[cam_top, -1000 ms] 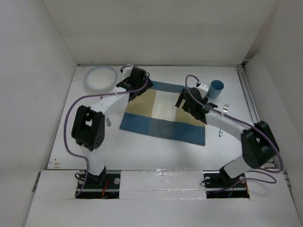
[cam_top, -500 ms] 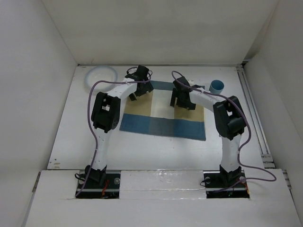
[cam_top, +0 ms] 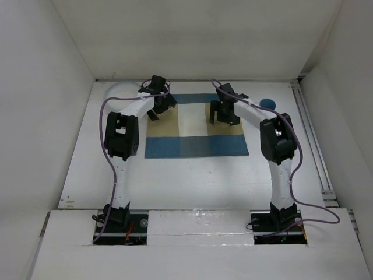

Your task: Set the dinner table for one person

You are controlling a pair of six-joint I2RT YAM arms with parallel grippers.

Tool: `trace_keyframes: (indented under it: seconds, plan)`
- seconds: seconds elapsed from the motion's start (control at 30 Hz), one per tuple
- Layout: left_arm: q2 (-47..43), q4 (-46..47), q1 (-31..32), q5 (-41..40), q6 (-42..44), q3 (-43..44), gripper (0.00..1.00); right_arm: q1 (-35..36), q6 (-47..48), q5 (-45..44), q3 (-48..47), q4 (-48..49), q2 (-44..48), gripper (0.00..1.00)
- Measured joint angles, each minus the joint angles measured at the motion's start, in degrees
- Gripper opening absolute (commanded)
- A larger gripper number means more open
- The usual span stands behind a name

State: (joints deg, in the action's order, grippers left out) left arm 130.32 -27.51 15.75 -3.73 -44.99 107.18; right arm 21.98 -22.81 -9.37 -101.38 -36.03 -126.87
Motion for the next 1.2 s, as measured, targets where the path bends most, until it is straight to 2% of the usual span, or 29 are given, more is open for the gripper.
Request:
trace_keyframes:
  seconds: [0.17, 0.33, 0.5, 0.63, 0.7, 1.2]
  plan:
    - [-2.40, 1.36, 0.83, 0.02, 2.27, -2.78, 1.00, 1.70, -1.18, -1.31, 10.54, 1.11, 9.79, 0.97]
    - [-12.07, 3.10, 4.00, -1.53, 2.73, -11.47, 1.00, 4.79, -1.88, -2.43, 15.26, 4.81, 16.31, 0.97]
    - [-25.11, 8.24, 6.32, -1.99, -0.46, -27.69, 1.00, 6.10, -2.47, -1.05, 20.11, 7.78, 16.79, 0.97]
    - [-24.85, 9.94, 5.99, -2.36, -2.75, -34.29, 1.00, 4.83, -2.49, 0.13, 21.38, 8.07, 13.81, 0.97]
    - [-21.49, 9.77, 5.81, -2.84, -3.02, -34.27, 1.00, 3.89, -2.47, 0.37, 20.79, 8.09, 12.68, 0.97]
    - [-8.37, 8.39, 6.01, -2.78, -3.50, -15.28, 1.00, -3.80, -1.22, 4.76, 6.14, 5.77, 3.28, 0.97]
